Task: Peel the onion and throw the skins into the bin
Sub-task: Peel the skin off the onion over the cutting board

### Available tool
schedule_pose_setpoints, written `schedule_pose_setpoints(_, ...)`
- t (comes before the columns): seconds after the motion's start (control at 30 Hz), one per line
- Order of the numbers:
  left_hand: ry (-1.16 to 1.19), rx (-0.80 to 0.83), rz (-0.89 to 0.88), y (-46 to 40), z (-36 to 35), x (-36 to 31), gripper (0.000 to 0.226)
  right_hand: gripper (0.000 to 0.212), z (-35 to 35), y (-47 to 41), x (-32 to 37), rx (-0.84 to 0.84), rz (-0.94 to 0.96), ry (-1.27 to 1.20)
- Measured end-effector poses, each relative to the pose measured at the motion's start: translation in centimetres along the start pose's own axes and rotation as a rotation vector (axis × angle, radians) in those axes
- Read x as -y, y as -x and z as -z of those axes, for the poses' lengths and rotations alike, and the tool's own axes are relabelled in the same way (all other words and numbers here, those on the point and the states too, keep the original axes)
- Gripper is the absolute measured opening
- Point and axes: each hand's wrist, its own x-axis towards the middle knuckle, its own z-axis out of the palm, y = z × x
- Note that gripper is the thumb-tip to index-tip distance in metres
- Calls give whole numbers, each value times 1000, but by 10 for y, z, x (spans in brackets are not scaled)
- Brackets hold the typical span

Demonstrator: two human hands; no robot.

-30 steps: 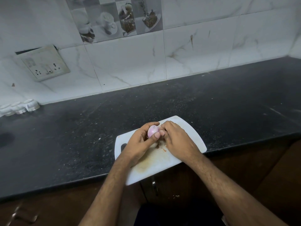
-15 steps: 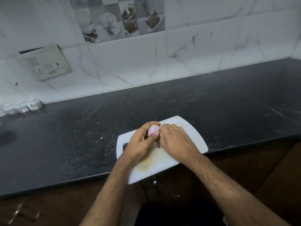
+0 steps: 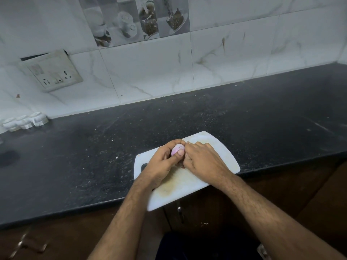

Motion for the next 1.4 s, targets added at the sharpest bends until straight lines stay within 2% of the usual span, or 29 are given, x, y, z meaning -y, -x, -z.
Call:
schedule_pose_setpoints(0.23,-34,-22,10,1,-3,-3,23,18,-8,-3,5,-12,-73,30)
schedule_pose_setpoints(0.4,-17,-82,25,0,-2,-1,27,23,-11,-7,16,-12,-177,-43)
schedule_pose_setpoints(0.53,-11,-140,8,1,-2,0,22,23,-13,-14,26,-20,-270,-90)
schedule_pose_setpoints(0.63,-130,-223,-57,2,-4,-1,23,25,-16,-21,35,-18,-325,-124)
schedule_pose_setpoints(0.73,-356,-401,-221,0,-4,2,18,32,-21,-22,27,-33,-401,-168)
schedule_pose_setpoints(0.8,-310,-446,-202,-1,-4,1,18,36,-22,-22,21,-60,-456,-245)
schedule_pose_setpoints(0.93,-19,-378,-115,-4,-4,1,34,32,-19,-17,23,-120,-409,-256)
schedule_pose_setpoints(1.07,64,-388,-92,-4,-3,4,27,14,-23,-13,20,-148,-343,-274)
schedule_pose_setpoints(1.23,20,-379,-42,-5,-4,1,25,13,-28,-12,16,-215,-327,-391)
schedule_pose_setpoints(1.33,9,-370,-36,-4,-5,0,24,14,-26,-9,16,-324,-287,-565)
schedule_pose_setpoints(1.4,1,-360,-40,-3,-5,0,26,8,-21,-6,18,-360,-265,-681)
